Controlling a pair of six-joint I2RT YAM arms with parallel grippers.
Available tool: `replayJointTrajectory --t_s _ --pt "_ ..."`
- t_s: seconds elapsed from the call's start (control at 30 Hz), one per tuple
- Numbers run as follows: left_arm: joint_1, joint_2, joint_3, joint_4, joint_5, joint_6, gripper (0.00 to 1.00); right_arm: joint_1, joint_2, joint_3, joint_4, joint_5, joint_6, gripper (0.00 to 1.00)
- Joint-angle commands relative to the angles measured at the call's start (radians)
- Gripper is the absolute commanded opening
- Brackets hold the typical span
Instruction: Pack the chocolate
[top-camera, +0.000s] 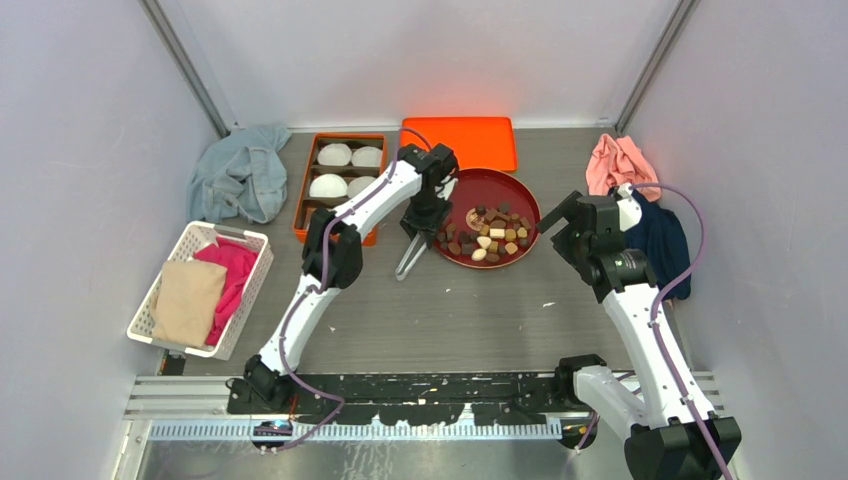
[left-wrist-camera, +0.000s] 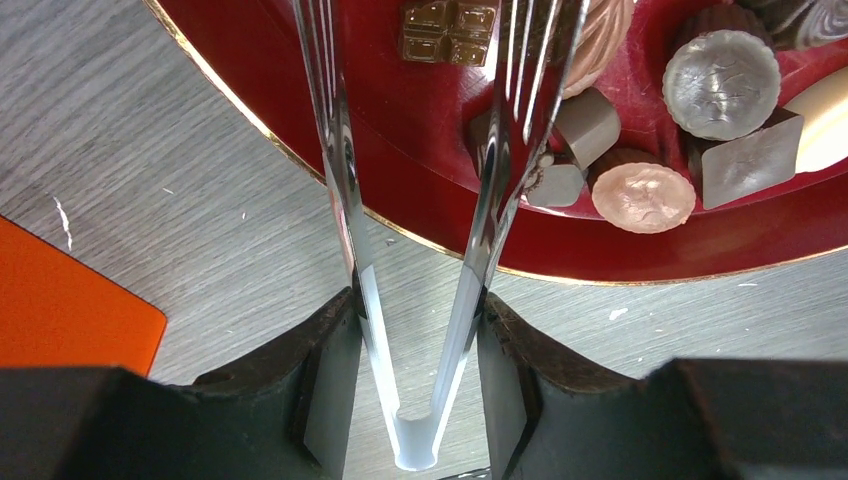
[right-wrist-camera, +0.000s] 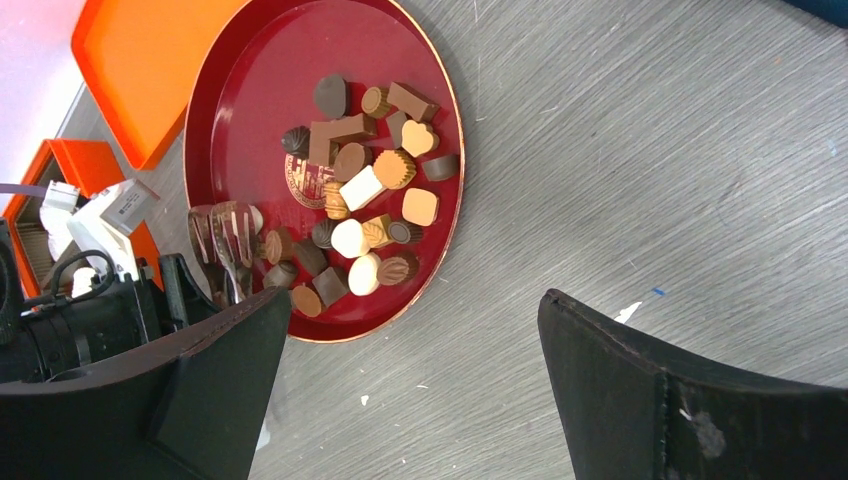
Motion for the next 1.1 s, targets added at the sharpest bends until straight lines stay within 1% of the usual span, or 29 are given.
replayJointTrajectory --t_s 0.0,0.3,0.5,0.67,0.8,0.9,1.07 --pt "-0.002 -0.005 0.046 -0.025 -0.008 0.001 0.46 0.0 -0.018 0.0 0.031 0.002 -0.003 1.0" --pt "-0.001 -0.015 0.051 -0.027 0.0 -0.002 0.45 -0.001 -0.018 0.003 0.028 0.002 -0.004 1.0" --pt "-0.001 -0.068 0.049 -0.01 0.001 -0.012 0.44 0.0 -0.018 0.0 0.03 0.002 -0.003 0.99" --pt "-0.002 -0.141 0.018 0.021 0.004 -0.024 0.41 0.0 -0.013 0.005 0.03 0.0 -0.003 1.0" --pt "-0.001 -0.24 -0.066 0.067 -0.01 -0.033 0.4 0.0 -0.009 0.008 0.032 -0.003 -0.003 1.0" --pt "-0.001 -0.321 -0.166 0.104 -0.033 -0.041 0.4 0.0 -0.006 0.007 0.034 -0.006 -0.003 0.99" --pt "-0.002 -0.464 -0.425 0.171 -0.072 -0.059 0.4 0.0 0.001 0.006 0.044 -0.013 -0.002 0.99"
